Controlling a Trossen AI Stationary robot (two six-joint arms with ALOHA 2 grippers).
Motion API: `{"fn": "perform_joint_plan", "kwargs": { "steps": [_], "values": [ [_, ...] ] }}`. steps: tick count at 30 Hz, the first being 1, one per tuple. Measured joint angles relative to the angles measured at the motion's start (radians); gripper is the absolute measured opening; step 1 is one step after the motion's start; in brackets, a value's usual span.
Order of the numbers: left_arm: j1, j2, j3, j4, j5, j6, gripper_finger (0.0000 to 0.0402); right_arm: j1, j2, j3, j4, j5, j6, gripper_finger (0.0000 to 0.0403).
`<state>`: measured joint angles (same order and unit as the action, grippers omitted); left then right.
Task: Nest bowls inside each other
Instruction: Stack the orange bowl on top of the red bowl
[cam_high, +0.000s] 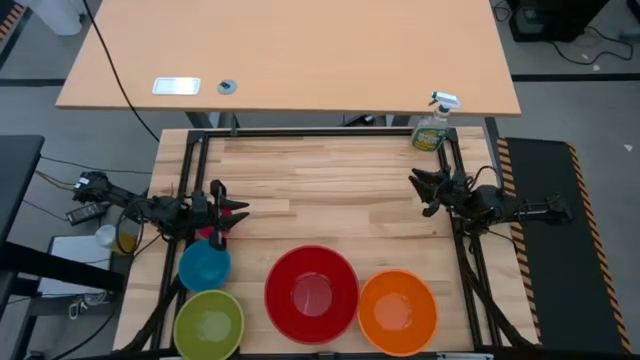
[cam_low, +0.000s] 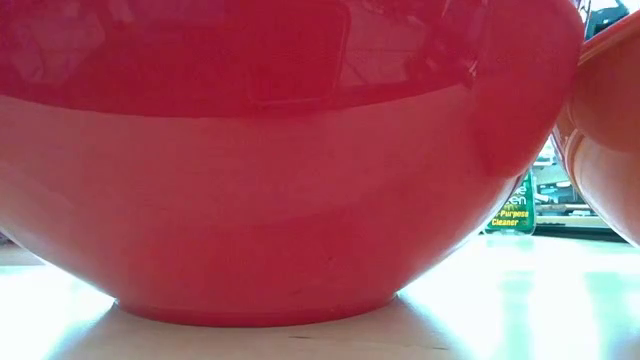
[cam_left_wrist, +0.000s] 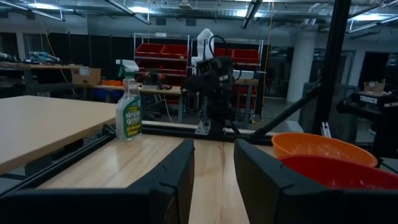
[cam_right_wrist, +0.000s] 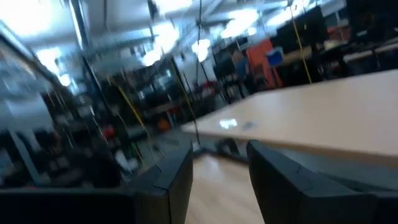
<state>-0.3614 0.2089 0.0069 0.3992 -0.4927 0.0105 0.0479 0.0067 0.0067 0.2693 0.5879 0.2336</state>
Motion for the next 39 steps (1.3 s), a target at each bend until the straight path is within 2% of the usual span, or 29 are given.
{"fn": "perform_joint_plan", "kwargs": {
  "steps": [4, 7, 11, 15, 19, 22, 28, 31, 34, 39],
  "values": [
    [0.0, 0.001, 0.0, 0.015, 0.0, 0.005, 0.0115, 0.0, 0.0, 0.0, 0.107, 0.035, -0.02, 0.016],
    [0.001, -0.001, 0.013, 0.023, 0.012, 0.045, 0.0115, -0.003, 0.002, 0.0, 0.134, 0.031, 0.027, 0.016],
    [0.027, 0.017, 0.14, -0.161, 0.031, 0.023, 0.0115, -0.014, 0.047, 0.05, 0.107, -0.034, 0.002, 0.016],
    [0.048, 0.06, 0.294, -0.414, 0.068, -0.003, 0.0115, -0.011, 0.171, 0.164, -0.037, -0.078, 0.022, 0.016],
    [0.05, 0.104, 0.438, -0.649, 0.192, -0.051, 0.0115, 0.012, 0.37, 0.363, -0.338, -0.137, 0.138, 0.016],
    [0.05, 0.123, 0.481, -0.708, 0.282, -0.063, 0.0115, 0.049, 0.567, 0.539, -0.601, -0.162, 0.25, 0.016],
    [0.05, 0.158, 0.482, -0.608, 0.326, -0.038, 0.0115, 0.165, 0.98, 0.877, -0.979, -0.222, 0.398, 0.016],
    [0.05, 0.18, 0.485, -0.521, 0.324, -0.02, 0.0117, 0.218, 1.165, 1.038, -1.17, -0.272, 0.397, 0.016],
    [0.05, 0.206, 0.485, -0.473, 0.323, -0.037, 0.0127, 0.256, 1.321, 1.16, -1.318, -0.362, 0.433, 0.016],
    [0.05, 0.255, 0.485, -0.456, 0.27, -0.049, 0.0159, 0.296, 1.495, 1.289, -1.478, -0.544, 0.569, 0.0161]
  ]
}}
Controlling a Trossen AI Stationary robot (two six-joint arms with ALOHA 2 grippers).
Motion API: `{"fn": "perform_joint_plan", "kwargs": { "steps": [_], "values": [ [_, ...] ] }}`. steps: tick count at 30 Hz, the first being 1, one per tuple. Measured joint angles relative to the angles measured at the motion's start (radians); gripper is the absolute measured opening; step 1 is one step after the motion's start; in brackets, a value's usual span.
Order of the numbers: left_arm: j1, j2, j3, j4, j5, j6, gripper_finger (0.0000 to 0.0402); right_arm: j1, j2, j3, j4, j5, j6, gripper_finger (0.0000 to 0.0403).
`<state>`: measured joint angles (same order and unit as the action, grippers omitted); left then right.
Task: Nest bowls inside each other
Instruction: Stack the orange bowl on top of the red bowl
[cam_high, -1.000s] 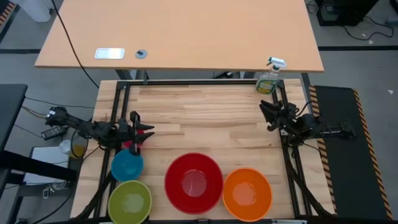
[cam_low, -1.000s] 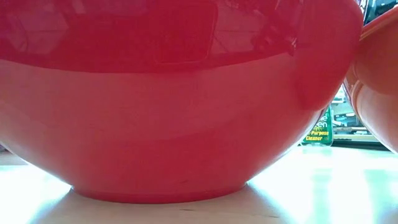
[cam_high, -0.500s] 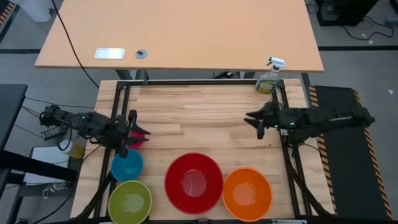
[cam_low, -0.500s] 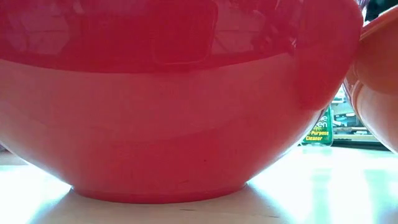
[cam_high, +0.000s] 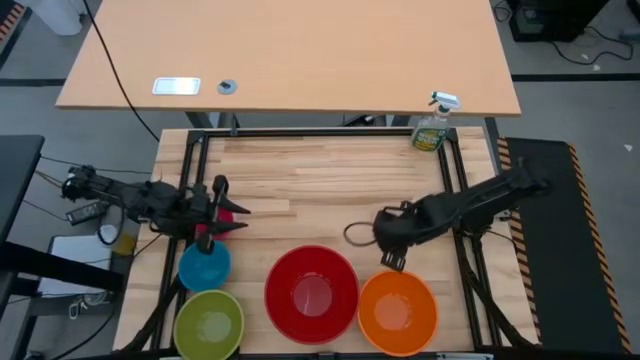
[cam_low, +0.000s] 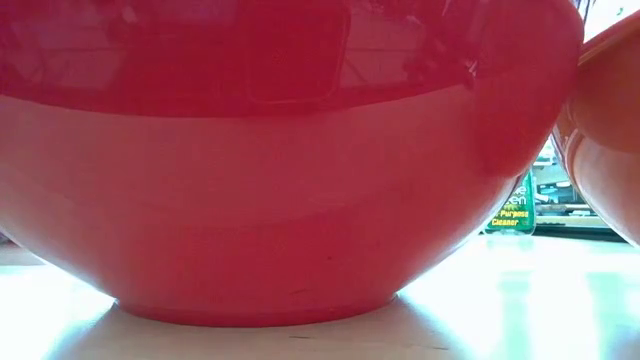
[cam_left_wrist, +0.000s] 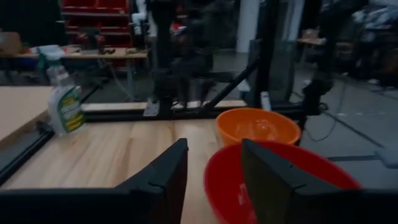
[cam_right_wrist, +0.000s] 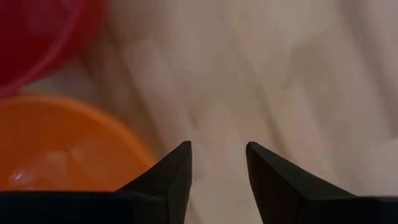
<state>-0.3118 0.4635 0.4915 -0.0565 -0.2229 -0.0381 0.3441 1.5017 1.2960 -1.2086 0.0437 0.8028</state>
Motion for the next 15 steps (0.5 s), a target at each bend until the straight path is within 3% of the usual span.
{"fn": "perform_joint_plan", "kwargs": {
  "steps": [7, 15],
  "values": [
    [0.001, 0.035, 0.0, 0.024, -0.077, 0.037, 0.0194, 0.037, 0.11, 0.046, -0.094, -0.202, 0.106, 0.021],
    [0.001, 0.034, 0.0, 0.024, -0.078, 0.049, 0.0191, 0.099, 0.154, 0.046, -0.087, -0.224, 0.186, 0.0287]
  ]
}}
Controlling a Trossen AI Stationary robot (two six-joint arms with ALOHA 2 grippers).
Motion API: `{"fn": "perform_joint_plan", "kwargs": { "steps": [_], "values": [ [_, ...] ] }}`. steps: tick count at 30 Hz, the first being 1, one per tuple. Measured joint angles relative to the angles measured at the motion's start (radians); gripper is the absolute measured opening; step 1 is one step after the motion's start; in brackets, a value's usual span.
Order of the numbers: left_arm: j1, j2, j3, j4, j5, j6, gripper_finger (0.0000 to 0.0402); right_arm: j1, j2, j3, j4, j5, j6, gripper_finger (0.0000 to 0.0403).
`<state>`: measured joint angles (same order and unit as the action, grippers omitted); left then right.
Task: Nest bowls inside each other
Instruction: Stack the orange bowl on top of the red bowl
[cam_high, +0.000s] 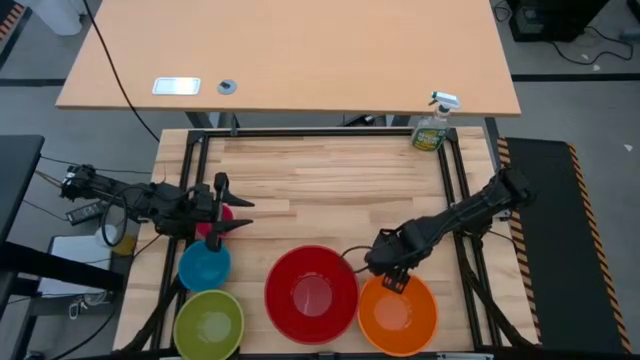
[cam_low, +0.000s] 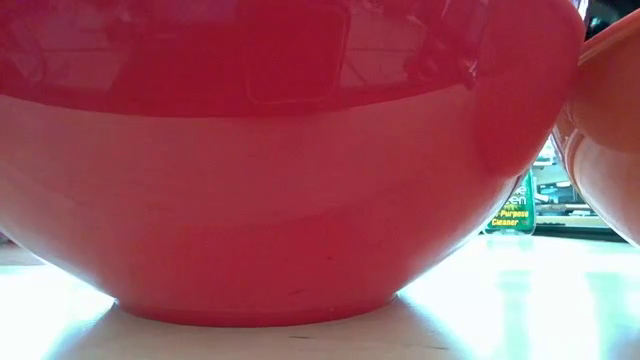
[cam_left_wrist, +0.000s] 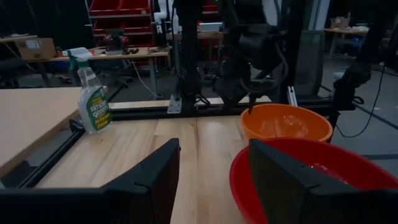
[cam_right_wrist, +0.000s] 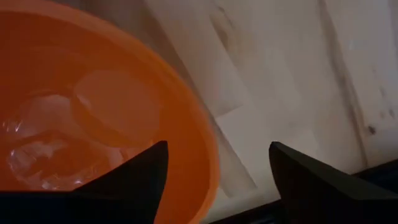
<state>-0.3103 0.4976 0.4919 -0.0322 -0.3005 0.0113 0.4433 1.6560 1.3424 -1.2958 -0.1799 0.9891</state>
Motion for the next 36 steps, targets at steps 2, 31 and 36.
{"fn": "perform_joint_plan", "kwargs": {
  "steps": [2, 31, 36],
  "values": [
    [0.0, 0.0, 0.0, 0.0, -0.001, 0.003, 0.019, 0.017, 0.004, 0.0, 0.012, 0.0, 0.013, 0.0293],
    [0.0, 0.0, 0.001, 0.007, -0.001, 0.0, 0.0189, 0.074, 0.102, -0.152, 0.151, 0.008, -0.031, 0.0062],
    [0.0, 0.0, 0.001, 0.007, -0.001, 0.0, 0.0189, 0.075, 0.084, -0.15, 0.143, -0.009, -0.025, 0.0036]
  ]
}}
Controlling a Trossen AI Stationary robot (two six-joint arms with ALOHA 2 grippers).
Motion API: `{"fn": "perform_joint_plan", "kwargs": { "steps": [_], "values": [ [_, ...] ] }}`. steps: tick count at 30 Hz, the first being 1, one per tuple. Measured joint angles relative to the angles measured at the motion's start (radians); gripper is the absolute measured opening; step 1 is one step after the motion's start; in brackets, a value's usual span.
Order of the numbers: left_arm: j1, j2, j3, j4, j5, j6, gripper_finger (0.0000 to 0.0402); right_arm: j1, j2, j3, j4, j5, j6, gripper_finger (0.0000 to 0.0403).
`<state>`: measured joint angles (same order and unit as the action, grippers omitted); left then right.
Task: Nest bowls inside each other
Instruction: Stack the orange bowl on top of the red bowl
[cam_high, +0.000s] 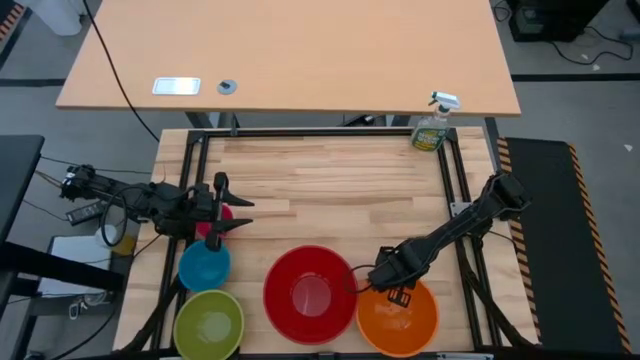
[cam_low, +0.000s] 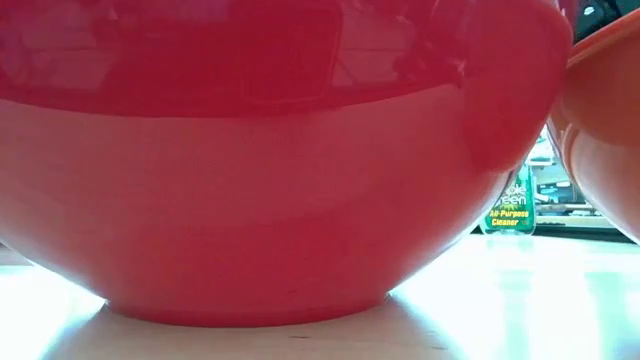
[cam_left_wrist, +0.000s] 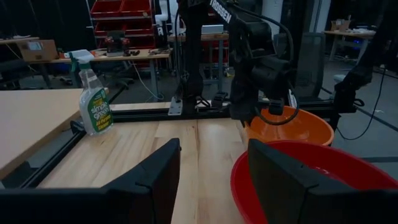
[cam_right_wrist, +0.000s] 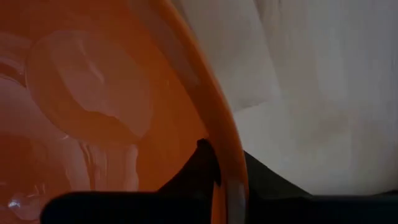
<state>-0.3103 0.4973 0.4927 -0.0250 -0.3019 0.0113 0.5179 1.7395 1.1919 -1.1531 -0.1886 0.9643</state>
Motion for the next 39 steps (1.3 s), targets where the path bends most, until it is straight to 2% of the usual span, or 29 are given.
{"fn": "perform_joint_plan", "kwargs": {
  "steps": [8, 16, 21, 25, 28, 32, 37, 39],
  "values": [
    [0.0, 0.0, 0.0, 0.014, 0.0, -0.001, 0.0189, 0.0, -0.147, -0.003, -0.147, 0.097, 0.112, 0.0027],
    [0.0, 0.0, 0.0, 0.012, 0.0, -0.001, 0.0189, 0.0, -0.341, -0.004, -0.148, 0.111, 0.217, 0.0021],
    [0.0, 0.0, 0.0, -0.006, 0.0, -0.02, 0.0189, 0.0, -0.443, -0.003, -0.085, 0.121, 0.283, 0.0028],
    [0.0, 0.0, 0.0, -0.008, 0.0, -0.024, 0.0189, -0.003, -0.491, -0.002, 0.091, 0.237, 0.287, 0.0023],
    [0.0, 0.012, 0.034, -0.054, 0.0, -0.052, 0.0189, -0.026, -0.471, -0.001, 0.255, 0.281, 0.208, 0.0022],
    [-0.003, 0.07, 0.113, -0.134, 0.0, -0.113, 0.0189, -0.071, -0.381, 0.008, 0.405, 0.271, 0.092, 0.0022],
    [-0.02, 0.177, 0.214, -0.293, 0.0, -0.125, 0.0189, -0.134, -0.211, 0.159, 0.333, 0.287, -0.024, 0.0022],
    [-0.029, 0.212, 0.262, -0.383, 0.0, -0.133, 0.0189, -0.149, -0.14, 0.245, 0.283, 0.325, -0.07, 0.0022]
  ]
}}
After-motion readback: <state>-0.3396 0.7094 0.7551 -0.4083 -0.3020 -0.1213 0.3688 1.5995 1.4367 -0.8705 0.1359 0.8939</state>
